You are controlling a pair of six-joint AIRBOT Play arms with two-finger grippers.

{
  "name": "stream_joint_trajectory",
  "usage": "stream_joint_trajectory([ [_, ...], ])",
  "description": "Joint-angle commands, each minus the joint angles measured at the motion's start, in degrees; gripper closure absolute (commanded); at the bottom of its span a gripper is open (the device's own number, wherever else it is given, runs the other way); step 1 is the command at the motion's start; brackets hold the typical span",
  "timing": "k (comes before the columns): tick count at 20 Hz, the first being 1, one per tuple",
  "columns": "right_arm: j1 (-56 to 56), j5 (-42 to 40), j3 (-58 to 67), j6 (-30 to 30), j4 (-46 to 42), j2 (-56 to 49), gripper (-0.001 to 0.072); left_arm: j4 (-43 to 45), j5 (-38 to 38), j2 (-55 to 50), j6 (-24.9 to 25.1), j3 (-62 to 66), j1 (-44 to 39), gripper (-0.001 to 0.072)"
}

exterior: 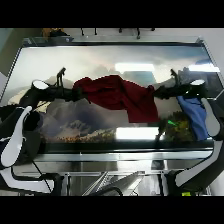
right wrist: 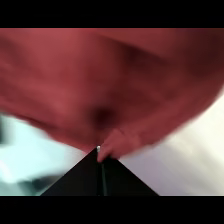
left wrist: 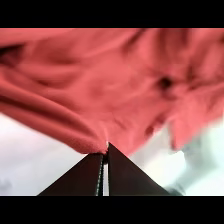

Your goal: Fold the shirts.

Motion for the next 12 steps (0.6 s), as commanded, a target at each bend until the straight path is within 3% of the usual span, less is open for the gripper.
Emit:
stream_joint_trajectory([
  [1,-2.97,3.30,4.50,-8.11,22.25,15.06,0.0683,-0.04,-6.97,11.37,-2.93,12.11,0.02,0.0697],
  [4,-6.12,-4.13,13.35,-9.53,22.08,30.71,0.0683,3.17,-10.40,21.70,-8.22,30.58,0.02,0.0696],
  [7,-6.38,-17.88,15.65,-9.57,14.78,44.48,0.0683,15.93,-13.22,28.26,-12.39,48.83,0.02,0.0696],
  [9,-6.69,-24.41,15.65,-9.57,7.78,51.08,0.0683,23.85,-9.66,33.73,-12.37,50.34,0.02,0.0696],
  [12,-7.52,-25.62,15.65,-12.20,7.63,53.22,0.0685,26.86,-3.69,40.87,-9.64,39.34,-0.02,0.0696],
])
